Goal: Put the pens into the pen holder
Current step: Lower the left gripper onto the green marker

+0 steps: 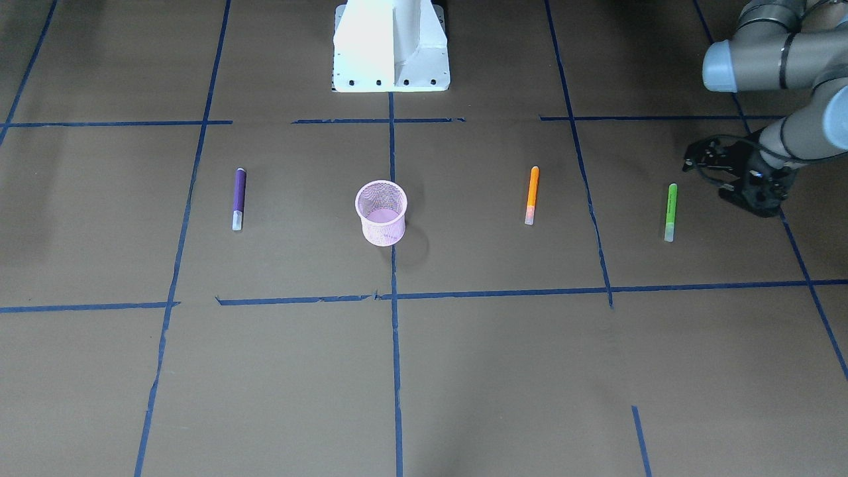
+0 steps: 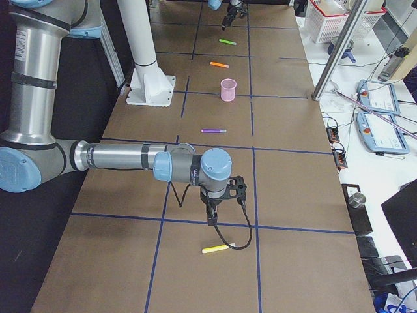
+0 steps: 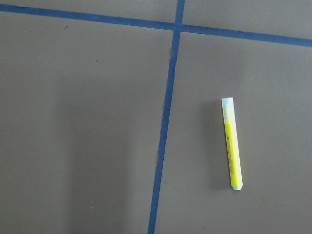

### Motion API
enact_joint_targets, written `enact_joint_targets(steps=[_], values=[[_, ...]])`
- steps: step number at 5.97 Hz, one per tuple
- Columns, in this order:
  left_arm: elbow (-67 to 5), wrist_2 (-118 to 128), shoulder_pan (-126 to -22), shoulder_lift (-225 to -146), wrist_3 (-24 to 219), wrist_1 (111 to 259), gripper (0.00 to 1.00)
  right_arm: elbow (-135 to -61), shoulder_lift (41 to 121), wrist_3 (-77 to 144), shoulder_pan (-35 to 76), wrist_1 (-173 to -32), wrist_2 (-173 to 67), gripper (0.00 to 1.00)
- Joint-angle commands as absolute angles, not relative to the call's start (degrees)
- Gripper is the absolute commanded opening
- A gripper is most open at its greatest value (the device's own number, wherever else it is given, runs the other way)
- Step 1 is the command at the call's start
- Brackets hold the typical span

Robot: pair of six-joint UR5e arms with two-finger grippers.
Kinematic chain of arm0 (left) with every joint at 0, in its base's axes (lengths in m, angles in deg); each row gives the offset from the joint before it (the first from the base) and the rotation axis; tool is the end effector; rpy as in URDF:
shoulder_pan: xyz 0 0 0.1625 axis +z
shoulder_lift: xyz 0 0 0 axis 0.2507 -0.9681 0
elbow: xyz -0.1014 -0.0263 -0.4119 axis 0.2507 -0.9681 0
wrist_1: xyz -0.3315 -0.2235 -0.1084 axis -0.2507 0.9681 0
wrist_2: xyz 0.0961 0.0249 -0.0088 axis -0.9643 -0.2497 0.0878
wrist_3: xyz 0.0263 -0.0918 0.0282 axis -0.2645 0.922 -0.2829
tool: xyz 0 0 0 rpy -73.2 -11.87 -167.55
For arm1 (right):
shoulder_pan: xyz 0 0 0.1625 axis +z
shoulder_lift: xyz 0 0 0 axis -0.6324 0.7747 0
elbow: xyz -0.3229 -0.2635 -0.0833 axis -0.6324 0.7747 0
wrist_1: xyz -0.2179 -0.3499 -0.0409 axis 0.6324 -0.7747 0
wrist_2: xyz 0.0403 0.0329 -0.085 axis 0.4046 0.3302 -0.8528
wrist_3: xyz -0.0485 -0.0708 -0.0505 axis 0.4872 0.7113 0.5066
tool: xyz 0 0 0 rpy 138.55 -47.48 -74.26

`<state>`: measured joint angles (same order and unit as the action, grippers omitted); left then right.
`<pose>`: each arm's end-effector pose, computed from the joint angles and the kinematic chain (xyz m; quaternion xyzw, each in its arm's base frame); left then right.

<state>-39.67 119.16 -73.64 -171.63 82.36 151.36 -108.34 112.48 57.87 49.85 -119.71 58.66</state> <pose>0.2188 -0.4868 0.5376 -0.0417 0.3898 0.2738 0.8783 0.0567 -0.4073 0.6418 0.0030 -0.3798 -0.0608 0.9230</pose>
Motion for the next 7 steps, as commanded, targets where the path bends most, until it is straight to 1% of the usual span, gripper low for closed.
enact_joint_targets(steps=[1,2,3,6,7], values=[[-35.4,116.5,-72.3,-176.6,86.7,151.4,0.94,-108.2,112.3,58.0,49.6,-119.7,58.5,1.00],[-31.8,116.5,-72.3,-179.5,87.8,151.6,0.92,-107.0,112.3,58.4,49.6,-119.6,58.4,1.00],[-30.6,116.2,-71.9,-180.0,87.7,152.1,0.90,-106.8,112.3,58.4,49.6,-119.6,58.4,1.00],[-26.3,114.3,-70.8,-180.1,88.0,158.5,0.90,-106.6,112.3,58.2,49.6,-119.7,58.5,1.00],[-26.1,114.4,-70.2,-180.1,87.8,158.5,0.87,-106.6,112.3,58.3,49.6,-119.6,58.6,1.00]])
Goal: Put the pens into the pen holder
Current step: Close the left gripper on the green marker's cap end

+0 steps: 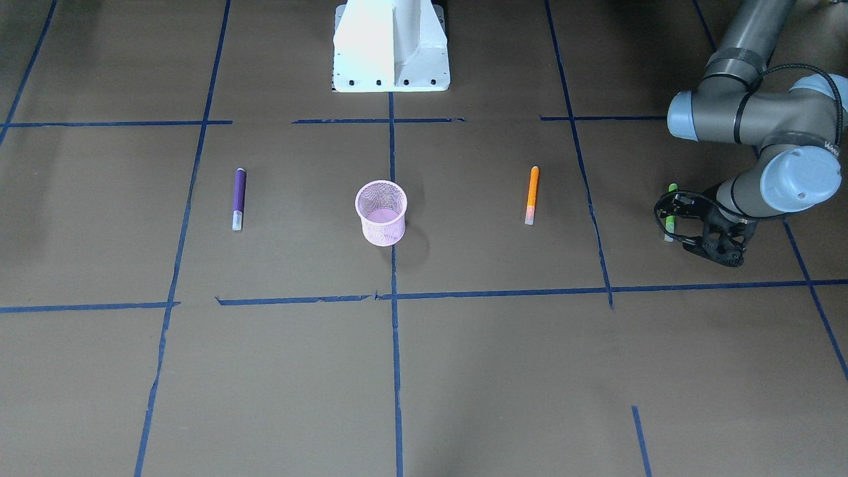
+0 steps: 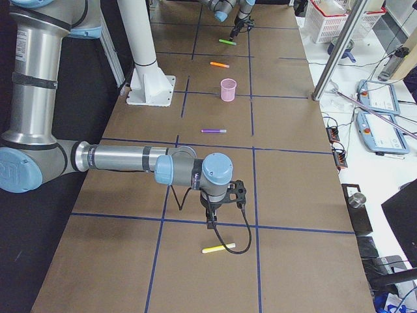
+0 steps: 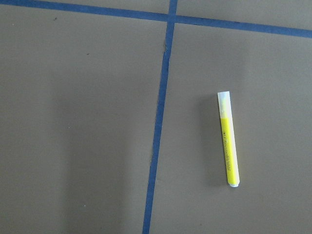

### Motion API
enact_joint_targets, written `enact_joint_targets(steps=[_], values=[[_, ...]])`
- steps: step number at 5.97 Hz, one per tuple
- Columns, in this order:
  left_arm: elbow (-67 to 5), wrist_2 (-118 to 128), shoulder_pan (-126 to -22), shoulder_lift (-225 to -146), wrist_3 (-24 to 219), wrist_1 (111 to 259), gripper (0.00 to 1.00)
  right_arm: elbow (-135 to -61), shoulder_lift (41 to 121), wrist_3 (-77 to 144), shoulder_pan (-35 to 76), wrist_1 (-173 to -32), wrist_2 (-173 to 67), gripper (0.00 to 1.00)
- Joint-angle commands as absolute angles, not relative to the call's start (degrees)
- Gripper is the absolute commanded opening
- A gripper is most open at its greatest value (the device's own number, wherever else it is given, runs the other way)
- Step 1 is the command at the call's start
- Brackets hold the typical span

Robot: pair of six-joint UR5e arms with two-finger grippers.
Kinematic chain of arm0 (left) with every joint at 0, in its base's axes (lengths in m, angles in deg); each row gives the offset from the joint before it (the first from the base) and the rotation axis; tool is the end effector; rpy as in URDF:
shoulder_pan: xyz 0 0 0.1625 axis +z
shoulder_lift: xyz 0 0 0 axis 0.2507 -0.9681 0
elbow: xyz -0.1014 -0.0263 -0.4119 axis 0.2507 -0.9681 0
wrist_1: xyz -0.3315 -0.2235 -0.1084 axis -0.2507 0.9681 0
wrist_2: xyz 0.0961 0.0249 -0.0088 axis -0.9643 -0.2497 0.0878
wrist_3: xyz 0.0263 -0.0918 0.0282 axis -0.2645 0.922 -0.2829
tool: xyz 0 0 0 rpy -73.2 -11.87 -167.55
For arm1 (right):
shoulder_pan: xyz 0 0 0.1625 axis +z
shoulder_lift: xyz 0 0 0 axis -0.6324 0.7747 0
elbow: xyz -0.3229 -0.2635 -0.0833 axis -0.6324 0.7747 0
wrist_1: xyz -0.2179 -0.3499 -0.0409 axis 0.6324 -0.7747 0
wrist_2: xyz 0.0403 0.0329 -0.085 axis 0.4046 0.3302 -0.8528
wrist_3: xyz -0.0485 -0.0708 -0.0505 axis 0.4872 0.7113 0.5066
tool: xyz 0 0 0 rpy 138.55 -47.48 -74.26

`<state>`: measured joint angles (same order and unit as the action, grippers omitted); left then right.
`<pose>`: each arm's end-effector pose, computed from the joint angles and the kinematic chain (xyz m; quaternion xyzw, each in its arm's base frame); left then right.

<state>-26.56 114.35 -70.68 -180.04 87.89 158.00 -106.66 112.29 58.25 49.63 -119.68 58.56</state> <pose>0.2783 -0.5375 0.5600 -0.0415 0.3541 0.2608 0.8972 0.0553 -0.4071 0.6548 -0.0083 -0.3796 -0.0609 0.9231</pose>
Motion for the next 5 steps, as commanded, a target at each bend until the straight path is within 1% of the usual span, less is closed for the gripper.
enact_joint_targets(steps=[1,2,5], values=[[-26.1,114.4,-70.0,-180.1,87.7,158.6,0.79,-106.6,112.3,58.2,49.6,-119.7,58.6,1.00],[-26.2,114.5,-70.0,-180.0,87.6,158.8,0.75,-106.6,112.3,58.2,49.6,-119.6,58.6,1.00],[-25.9,114.5,-69.7,-179.8,87.4,158.9,0.73,-106.6,112.2,58.3,49.7,-119.6,58.6,1.00]])
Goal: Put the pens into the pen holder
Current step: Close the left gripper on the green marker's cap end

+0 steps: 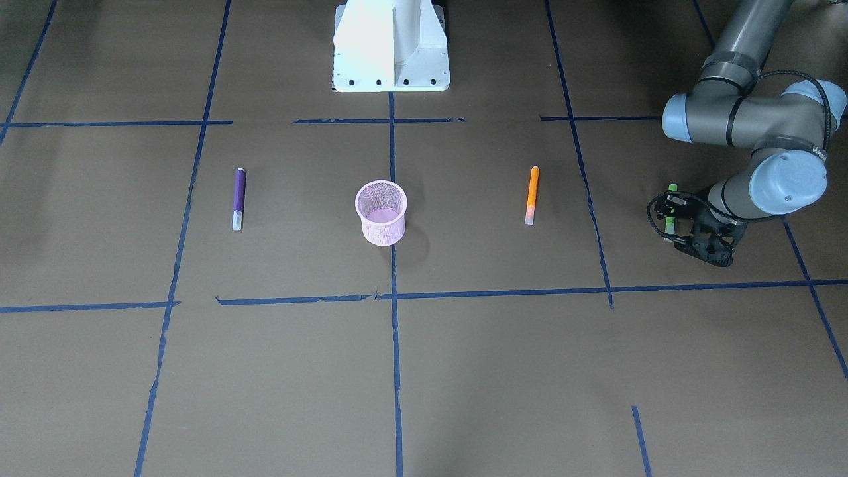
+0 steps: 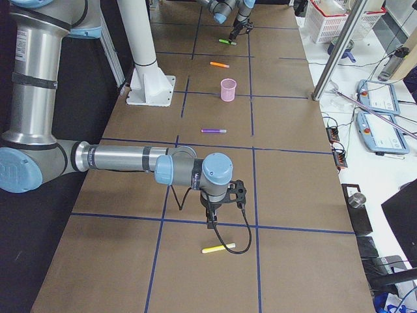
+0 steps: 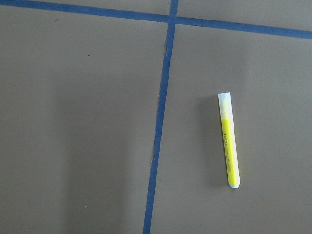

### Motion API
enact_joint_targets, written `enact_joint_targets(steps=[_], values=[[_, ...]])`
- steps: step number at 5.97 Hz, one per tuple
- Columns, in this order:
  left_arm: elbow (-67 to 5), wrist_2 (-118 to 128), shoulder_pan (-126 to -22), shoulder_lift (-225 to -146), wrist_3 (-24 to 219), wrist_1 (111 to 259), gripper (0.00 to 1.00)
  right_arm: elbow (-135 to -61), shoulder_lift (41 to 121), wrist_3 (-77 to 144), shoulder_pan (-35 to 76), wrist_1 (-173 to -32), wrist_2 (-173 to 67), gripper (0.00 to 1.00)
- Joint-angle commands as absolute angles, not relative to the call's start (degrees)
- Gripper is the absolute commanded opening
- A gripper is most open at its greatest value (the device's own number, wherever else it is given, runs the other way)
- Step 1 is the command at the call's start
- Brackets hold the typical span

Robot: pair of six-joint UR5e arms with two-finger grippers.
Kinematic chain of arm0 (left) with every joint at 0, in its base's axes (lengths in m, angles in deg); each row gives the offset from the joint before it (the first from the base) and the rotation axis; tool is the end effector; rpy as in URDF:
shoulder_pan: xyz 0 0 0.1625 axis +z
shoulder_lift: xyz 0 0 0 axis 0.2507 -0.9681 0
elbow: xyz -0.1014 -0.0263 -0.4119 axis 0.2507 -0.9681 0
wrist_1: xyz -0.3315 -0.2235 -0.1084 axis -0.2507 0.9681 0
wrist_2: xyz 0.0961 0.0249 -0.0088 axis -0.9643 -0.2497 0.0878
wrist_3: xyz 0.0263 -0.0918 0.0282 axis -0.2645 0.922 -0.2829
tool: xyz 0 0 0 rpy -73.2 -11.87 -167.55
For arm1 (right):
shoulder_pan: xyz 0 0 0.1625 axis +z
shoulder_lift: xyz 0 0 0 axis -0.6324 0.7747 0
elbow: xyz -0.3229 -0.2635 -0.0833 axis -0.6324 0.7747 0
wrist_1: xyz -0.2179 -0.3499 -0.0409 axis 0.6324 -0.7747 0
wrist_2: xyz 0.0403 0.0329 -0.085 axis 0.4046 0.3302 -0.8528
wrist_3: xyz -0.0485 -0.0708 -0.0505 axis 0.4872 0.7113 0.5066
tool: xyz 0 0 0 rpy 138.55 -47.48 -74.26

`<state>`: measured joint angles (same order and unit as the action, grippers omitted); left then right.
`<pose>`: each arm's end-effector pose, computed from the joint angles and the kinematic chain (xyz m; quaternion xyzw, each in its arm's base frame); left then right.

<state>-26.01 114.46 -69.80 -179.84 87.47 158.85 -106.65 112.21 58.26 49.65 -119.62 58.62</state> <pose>0.2864 -0.5327 0.5651 -0.0424 0.3550 0.2712 0.8936 0.0553 -0.4079 0.6542 -0.0072 -0.3800 -0.0612 0.9229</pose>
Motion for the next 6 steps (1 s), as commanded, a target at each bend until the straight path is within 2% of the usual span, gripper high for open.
enact_joint_targets(steps=[1,3,4,5,6], values=[[-25.8,114.4,-68.8,-179.7,87.4,158.8,0.73,-106.6,112.2,58.3,49.6,-119.6,58.6,1.00],[-25.7,114.3,-68.8,-179.6,87.4,158.8,0.70,-106.6,112.2,58.4,49.6,-119.6,58.6,1.00],[-25.8,114.3,-68.8,-179.5,87.4,158.9,0.41,-106.6,112.2,58.4,49.6,-119.5,58.6,1.00],[-25.8,114.3,-68.8,-179.4,87.4,158.9,0.28,-106.6,112.2,58.5,49.6,-119.5,58.6,1.00],[-26.2,114.4,-68.8,-179.4,87.5,158.8,0.09,-106.6,112.1,58.5,49.6,-119.6,58.6,1.00]])
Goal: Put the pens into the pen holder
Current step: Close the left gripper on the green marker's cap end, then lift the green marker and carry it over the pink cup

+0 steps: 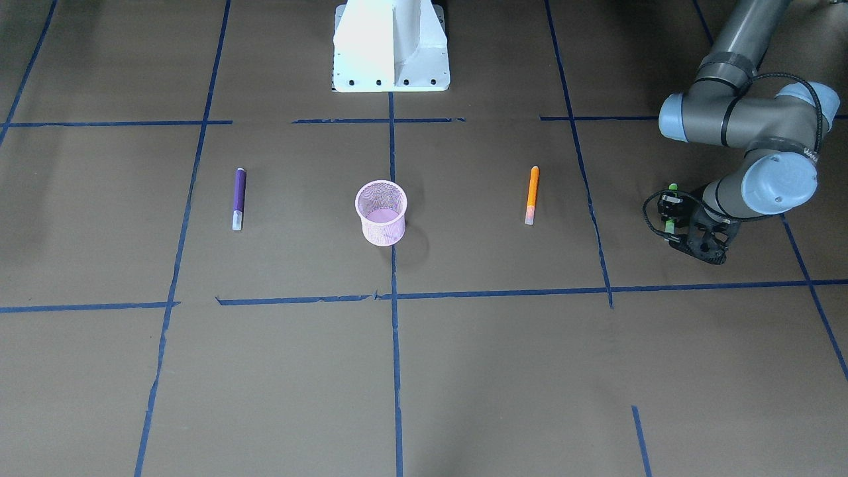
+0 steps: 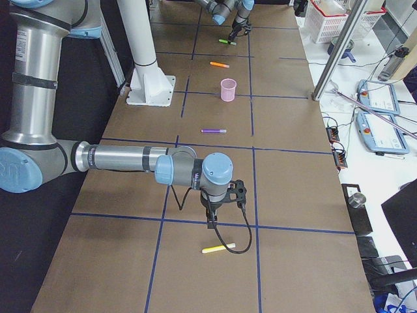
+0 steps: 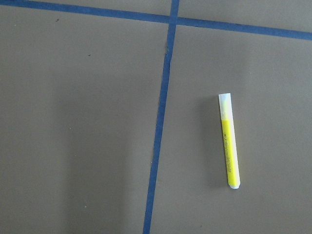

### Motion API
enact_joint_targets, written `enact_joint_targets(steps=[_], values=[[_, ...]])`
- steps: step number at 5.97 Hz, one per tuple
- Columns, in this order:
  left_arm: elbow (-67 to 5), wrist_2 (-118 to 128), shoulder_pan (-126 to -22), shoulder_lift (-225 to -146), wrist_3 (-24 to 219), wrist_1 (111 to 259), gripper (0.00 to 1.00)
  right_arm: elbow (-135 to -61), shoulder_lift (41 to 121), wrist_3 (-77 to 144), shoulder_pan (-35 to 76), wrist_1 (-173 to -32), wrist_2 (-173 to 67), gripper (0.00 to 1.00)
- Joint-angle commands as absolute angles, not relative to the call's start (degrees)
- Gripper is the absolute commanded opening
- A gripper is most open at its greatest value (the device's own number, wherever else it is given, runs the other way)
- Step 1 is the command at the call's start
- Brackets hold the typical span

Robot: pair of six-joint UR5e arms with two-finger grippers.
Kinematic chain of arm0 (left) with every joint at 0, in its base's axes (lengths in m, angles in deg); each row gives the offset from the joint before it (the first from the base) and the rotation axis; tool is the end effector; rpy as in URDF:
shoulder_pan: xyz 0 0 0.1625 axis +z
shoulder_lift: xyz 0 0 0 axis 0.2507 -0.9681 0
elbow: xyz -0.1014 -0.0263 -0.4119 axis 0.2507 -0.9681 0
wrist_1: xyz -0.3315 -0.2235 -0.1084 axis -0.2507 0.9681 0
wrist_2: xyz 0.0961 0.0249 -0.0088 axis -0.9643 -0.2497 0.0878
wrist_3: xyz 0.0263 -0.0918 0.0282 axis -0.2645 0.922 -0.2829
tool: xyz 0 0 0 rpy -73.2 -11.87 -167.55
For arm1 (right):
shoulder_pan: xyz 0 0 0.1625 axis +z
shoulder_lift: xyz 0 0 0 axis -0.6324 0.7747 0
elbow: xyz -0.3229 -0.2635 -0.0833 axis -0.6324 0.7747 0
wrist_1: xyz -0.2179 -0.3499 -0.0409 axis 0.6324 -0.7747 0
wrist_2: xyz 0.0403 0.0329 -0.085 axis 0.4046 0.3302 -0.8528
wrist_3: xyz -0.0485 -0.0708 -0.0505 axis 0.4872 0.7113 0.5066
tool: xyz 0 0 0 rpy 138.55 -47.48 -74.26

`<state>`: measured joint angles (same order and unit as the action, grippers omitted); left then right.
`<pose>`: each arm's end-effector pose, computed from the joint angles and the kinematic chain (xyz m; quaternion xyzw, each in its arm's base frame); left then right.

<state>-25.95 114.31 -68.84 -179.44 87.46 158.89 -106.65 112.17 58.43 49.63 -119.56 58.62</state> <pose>0.2935 -0.5257 0.5699 -0.0482 0.3525 0.2776 0.8924 0.0552 -0.4083 0.6538 -0.0058 -0.3800 -0.0631 0.9228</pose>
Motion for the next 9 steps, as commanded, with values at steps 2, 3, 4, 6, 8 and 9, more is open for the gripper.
enact_joint_targets(steps=[2,3,4,6,8,9], values=[[-26.9,114.0,-68.8,-180.0,87.4,158.9,0.00,-106.7,112.0,58.5,49.6,-119.5,58.6,1.00],[-31.8,113.9,-68.8,-179.9,87.5,159.7,0.00,-106.9,112.0,58.3,49.6,-119.5,58.6,1.00],[-36.4,113.7,-68.9,-180.1,87.5,160.1,0.00,-106.9,112.0,58.2,49.6,-119.6,58.6,1.00],[-43.0,113.8,-69.0,-184.6,88.3,160.1,0.00,-106.9,112.0,58.1,49.6,-119.5,58.6,1.00],[-44.5,109.1,-69.0,-192.1,92.7,160.6,0.00,-106.9,112.0,58.1,49.6,-119.5,58.6,1.00],[-44.4,108.8,-68.5,-194.1,99.1,164.5,0.00,-107.0,111.9,58.0,49.6,-119.5,58.6,1.00]])
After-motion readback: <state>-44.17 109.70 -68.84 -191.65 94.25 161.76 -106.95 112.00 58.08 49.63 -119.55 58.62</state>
